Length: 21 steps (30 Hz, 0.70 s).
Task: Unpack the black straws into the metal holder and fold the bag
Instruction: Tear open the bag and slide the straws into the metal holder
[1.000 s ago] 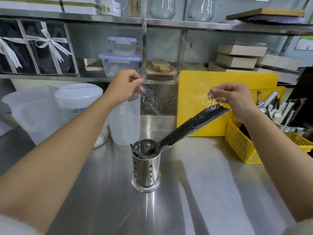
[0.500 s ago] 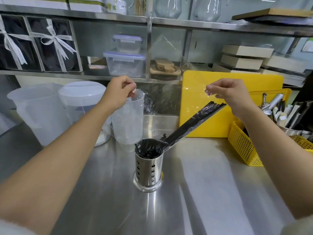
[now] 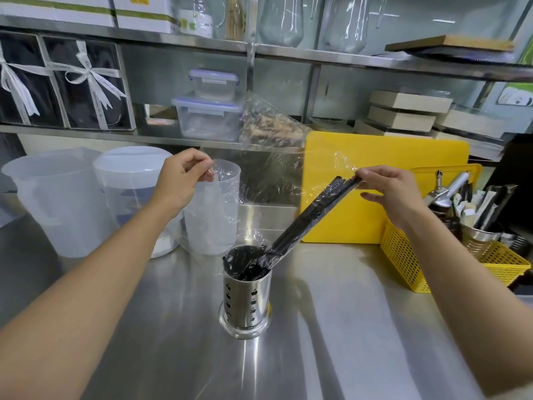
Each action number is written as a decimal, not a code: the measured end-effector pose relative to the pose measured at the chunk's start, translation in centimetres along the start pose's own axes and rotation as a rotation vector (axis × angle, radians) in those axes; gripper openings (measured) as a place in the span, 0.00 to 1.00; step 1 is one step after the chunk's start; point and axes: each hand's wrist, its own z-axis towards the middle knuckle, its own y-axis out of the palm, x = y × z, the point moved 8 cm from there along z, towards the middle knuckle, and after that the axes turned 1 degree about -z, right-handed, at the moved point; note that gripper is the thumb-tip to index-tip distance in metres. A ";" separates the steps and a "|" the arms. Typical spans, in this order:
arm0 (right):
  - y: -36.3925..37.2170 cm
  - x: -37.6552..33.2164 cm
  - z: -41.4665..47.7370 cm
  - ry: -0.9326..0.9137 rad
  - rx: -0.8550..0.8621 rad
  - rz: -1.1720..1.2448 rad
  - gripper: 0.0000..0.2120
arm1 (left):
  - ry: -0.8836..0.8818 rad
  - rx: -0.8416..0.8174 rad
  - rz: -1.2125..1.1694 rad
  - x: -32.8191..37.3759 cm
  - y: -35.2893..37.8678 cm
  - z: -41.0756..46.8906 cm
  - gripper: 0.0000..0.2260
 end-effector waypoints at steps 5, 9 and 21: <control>0.5 -1.7 -0.5 -0.099 0.024 -0.028 0.04 | -0.034 0.040 -0.021 -0.7 -1.0 -0.4 0.10; 1.8 -4.4 -0.7 -0.198 0.002 -0.049 0.03 | -0.090 0.114 -0.024 -1.7 -2.4 -0.9 0.10; 5.1 -8.7 -1.1 -0.309 -0.068 -0.137 0.05 | -0.231 0.121 -0.103 -4.2 -5.7 -2.7 0.08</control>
